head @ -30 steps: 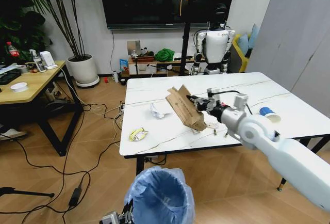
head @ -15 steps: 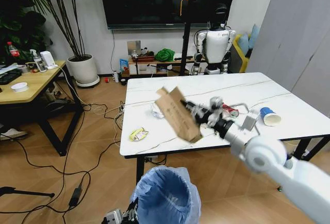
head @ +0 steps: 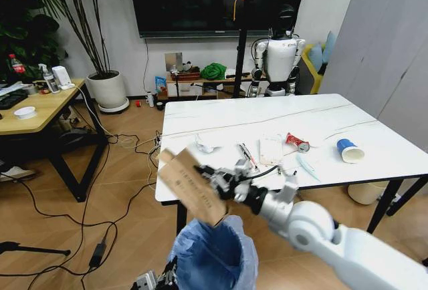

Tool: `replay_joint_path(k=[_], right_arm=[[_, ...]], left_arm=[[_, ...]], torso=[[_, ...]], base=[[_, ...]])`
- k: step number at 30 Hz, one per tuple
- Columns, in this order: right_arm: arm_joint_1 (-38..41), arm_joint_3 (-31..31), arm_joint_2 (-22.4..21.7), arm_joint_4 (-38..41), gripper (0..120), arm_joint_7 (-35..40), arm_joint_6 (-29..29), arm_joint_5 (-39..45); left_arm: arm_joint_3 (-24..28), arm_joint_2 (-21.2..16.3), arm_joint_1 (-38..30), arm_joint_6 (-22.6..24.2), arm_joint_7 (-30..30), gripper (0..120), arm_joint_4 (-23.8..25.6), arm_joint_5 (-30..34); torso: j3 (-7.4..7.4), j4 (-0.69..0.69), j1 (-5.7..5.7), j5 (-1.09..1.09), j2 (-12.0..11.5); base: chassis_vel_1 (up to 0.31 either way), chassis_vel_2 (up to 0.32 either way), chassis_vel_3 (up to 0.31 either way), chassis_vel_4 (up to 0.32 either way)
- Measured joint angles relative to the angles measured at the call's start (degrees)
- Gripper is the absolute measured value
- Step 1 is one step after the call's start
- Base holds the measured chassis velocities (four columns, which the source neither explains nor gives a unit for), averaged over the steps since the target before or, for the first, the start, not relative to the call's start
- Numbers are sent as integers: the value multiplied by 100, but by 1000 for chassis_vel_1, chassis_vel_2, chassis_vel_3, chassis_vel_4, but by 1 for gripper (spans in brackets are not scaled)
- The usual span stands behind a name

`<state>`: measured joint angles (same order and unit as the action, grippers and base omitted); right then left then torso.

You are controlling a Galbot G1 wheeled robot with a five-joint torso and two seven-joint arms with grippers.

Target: Pick up the trash bin and place the trash from the table into it.

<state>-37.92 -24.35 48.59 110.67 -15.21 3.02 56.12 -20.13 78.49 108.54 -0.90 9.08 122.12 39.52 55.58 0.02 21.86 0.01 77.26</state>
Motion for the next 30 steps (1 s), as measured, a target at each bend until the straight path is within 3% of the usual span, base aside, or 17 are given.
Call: replay_joint_path(k=[6,11,21,23,26,30], right_arm=[[-15,-290,291,-410,0,-235,78,-237],[58,-317,257,-455,1,-398,99,-256],[-107,6,6,-444,39,-808,101,-298],[-119,21,-3,-438,41,-815,101,-301],[-162,105,-43,-412,57,-838,101,-317],[-198,190,-60,-388,67,-826,102,-318]], left_arm=[[-71,119,19,-8,-16,0,73,19],[-97,151,17,-7,-18,0,87,65],[-167,159,137,19,12,0,284,228],[-175,153,146,20,12,0,299,234],[-221,125,184,23,12,0,372,250],[-245,110,219,24,12,0,422,253]], torso=[[0,-1,0,-1,0],[0,-1,0,-2,0],[0,-2,0,0,0],[0,-2,0,0,0],[0,-2,0,-1,0],[0,-2,0,-1,0]], base=[[0,0,0,0],[0,0,0,0],[0,0,0,0],[0,0,0,0],[0,0,0,0],[0,0,0,0]])
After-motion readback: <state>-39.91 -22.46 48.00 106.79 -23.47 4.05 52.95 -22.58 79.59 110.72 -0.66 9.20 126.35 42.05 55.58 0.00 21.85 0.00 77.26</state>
